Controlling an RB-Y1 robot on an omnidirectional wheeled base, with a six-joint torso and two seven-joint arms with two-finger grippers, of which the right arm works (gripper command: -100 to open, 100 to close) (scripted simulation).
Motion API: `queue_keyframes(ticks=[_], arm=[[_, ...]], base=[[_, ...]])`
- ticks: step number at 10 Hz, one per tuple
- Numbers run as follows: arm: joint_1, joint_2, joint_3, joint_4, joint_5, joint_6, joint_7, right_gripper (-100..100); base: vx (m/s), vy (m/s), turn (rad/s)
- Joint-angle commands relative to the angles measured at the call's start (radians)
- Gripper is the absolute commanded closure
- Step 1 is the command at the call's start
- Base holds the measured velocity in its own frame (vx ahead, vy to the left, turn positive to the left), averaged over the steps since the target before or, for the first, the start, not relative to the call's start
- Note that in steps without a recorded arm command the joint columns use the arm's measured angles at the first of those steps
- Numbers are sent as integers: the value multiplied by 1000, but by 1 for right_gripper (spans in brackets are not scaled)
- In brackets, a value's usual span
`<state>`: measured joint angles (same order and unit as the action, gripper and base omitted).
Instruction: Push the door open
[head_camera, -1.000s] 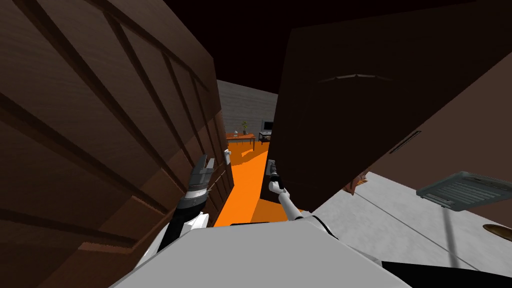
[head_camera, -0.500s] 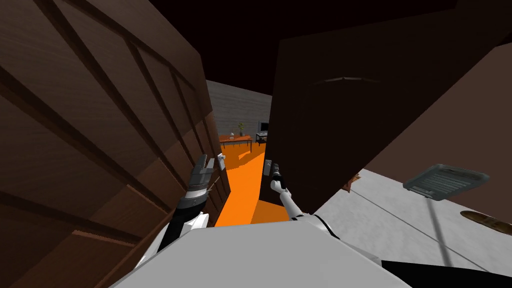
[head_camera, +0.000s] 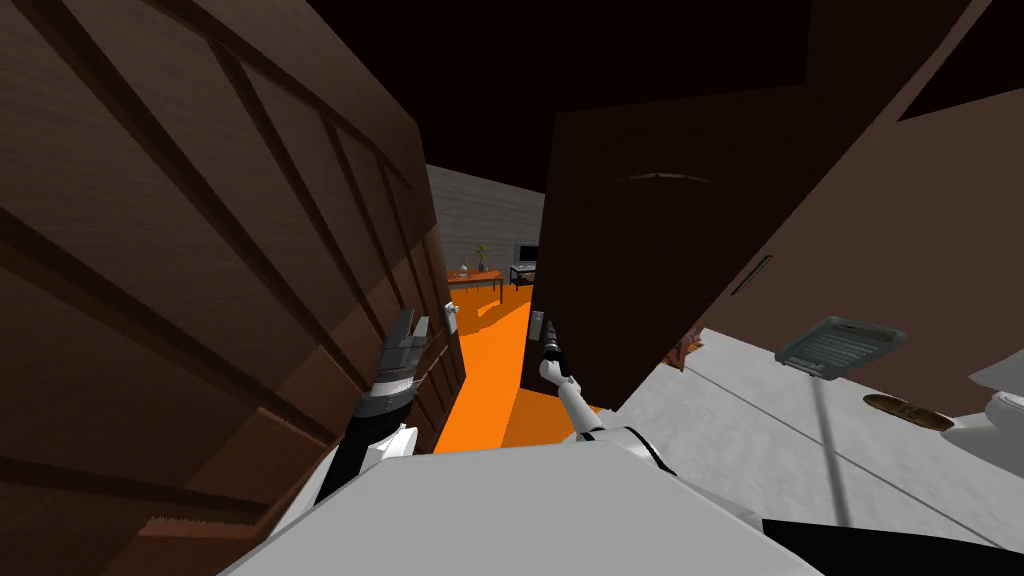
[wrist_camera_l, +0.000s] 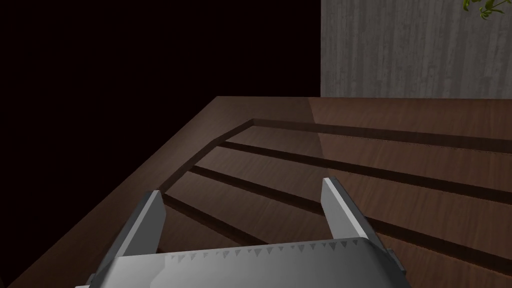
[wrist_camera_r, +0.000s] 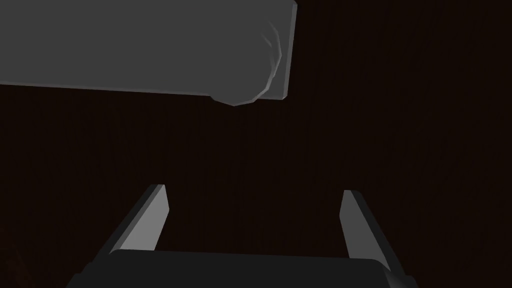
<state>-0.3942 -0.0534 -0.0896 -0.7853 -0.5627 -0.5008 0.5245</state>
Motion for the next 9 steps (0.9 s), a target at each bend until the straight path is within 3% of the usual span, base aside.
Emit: queue_keyframes(ticks=[1,4,5,6,9], arm=[[6,23,-3,-14,-3,12,11,-100],[3,72,-6,-13,-6,20,20,-100],[5,62,-5,-14,-6,18,17,-100],[6,35,-7,-13,-6,15,17,-100],[7,17,-9,-10,-6,8,14,-100]], base=[[-192,141,-62],[-158,110,-47],[-62,34,-8],[128,-6,28],[221,-33,28]])
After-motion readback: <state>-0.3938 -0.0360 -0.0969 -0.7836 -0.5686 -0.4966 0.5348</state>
